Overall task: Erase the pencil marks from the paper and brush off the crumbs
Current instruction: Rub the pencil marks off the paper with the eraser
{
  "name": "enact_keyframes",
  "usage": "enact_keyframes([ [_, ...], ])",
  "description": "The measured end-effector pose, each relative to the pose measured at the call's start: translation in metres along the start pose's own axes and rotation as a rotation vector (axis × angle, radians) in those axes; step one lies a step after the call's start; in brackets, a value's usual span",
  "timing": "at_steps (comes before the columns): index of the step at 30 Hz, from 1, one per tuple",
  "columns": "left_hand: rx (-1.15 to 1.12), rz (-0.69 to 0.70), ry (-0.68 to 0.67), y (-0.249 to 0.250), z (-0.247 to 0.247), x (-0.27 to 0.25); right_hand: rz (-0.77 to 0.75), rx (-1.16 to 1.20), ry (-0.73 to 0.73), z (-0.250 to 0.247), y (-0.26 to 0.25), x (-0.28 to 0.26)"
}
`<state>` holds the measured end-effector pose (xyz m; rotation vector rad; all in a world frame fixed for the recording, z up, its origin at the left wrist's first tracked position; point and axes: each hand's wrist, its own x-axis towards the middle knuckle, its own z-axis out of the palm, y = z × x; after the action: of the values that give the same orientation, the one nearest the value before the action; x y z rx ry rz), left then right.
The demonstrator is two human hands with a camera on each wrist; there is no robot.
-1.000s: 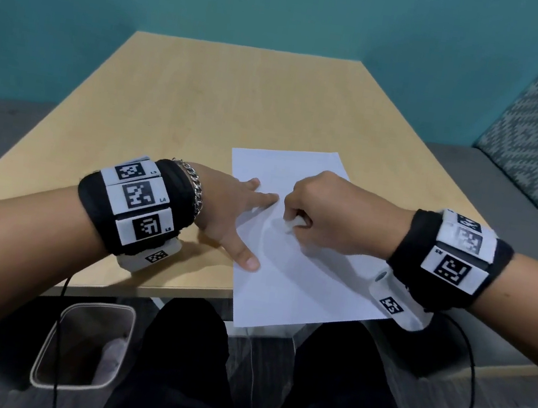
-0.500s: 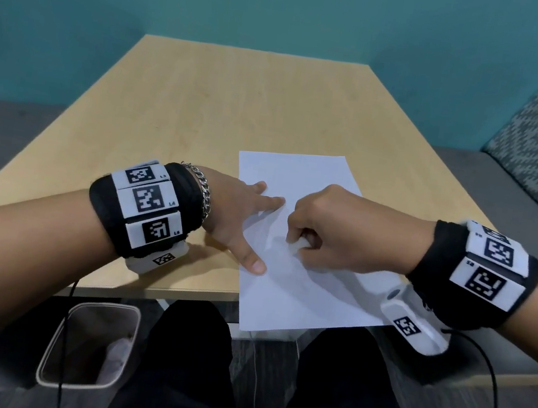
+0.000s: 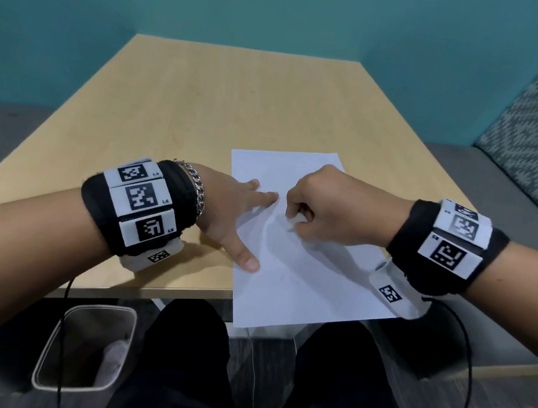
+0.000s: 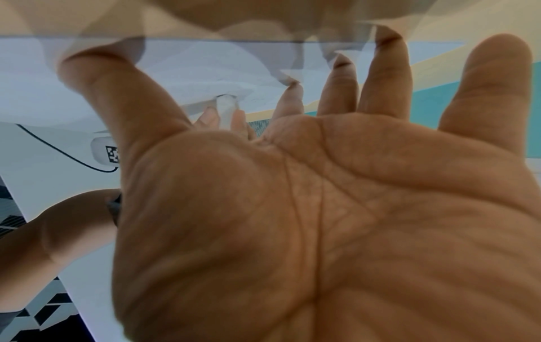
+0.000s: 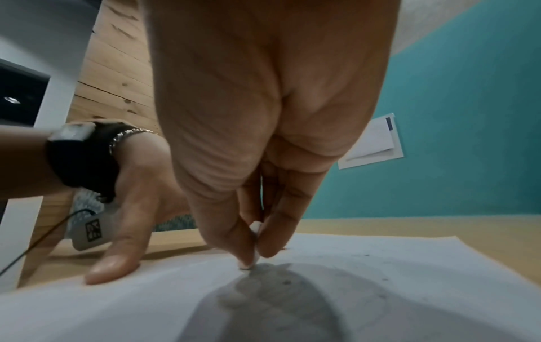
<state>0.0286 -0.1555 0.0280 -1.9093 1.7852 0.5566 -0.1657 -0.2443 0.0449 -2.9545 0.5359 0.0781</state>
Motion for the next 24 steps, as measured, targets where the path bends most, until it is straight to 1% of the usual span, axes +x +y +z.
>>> enact_keyframes([
  [2, -0.006, 0.007, 0.003, 0.0, 0.0, -0.001, -0.037, -0.003, -0.004, 0.005, -0.008, 0.001],
  [4, -0.007, 0.011, 0.003, 0.0, 0.0, -0.003, -0.085, 0.006, -0.049, 0.009, -0.018, 0.0],
  [6, -0.003, 0.013, 0.001, 0.002, -0.001, -0.004, -0.056, 0.005, -0.052, 0.006, -0.016, 0.004],
  [9, 0.014, 0.001, -0.008, 0.004, -0.003, -0.005, 0.006, -0.001, -0.01, 0.004, -0.006, 0.008],
  [13, 0.004, 0.015, -0.015, 0.002, -0.002, -0.004, -0.069, 0.029, -0.035, 0.007, -0.008, -0.001],
  [14, 0.011, 0.011, -0.02, 0.003, -0.001, -0.004, -0.048, 0.022, -0.036, 0.005, -0.004, -0.003],
  [17, 0.043, -0.017, -0.034, 0.006, -0.004, -0.005, 0.024, -0.003, 0.025, 0.003, 0.012, -0.006],
  [19, 0.056, -0.012, -0.039, 0.008, -0.006, -0.007, -0.006, -0.008, 0.023, 0.004, 0.009, -0.011],
  [22, 0.07, -0.006, -0.044, 0.011, -0.009, -0.009, -0.094, 0.021, -0.054, 0.004, -0.002, -0.018],
  [24, 0.076, -0.011, -0.047, 0.012, -0.01, -0.009, -0.081, -0.005, -0.05, 0.002, 0.004, -0.014],
])
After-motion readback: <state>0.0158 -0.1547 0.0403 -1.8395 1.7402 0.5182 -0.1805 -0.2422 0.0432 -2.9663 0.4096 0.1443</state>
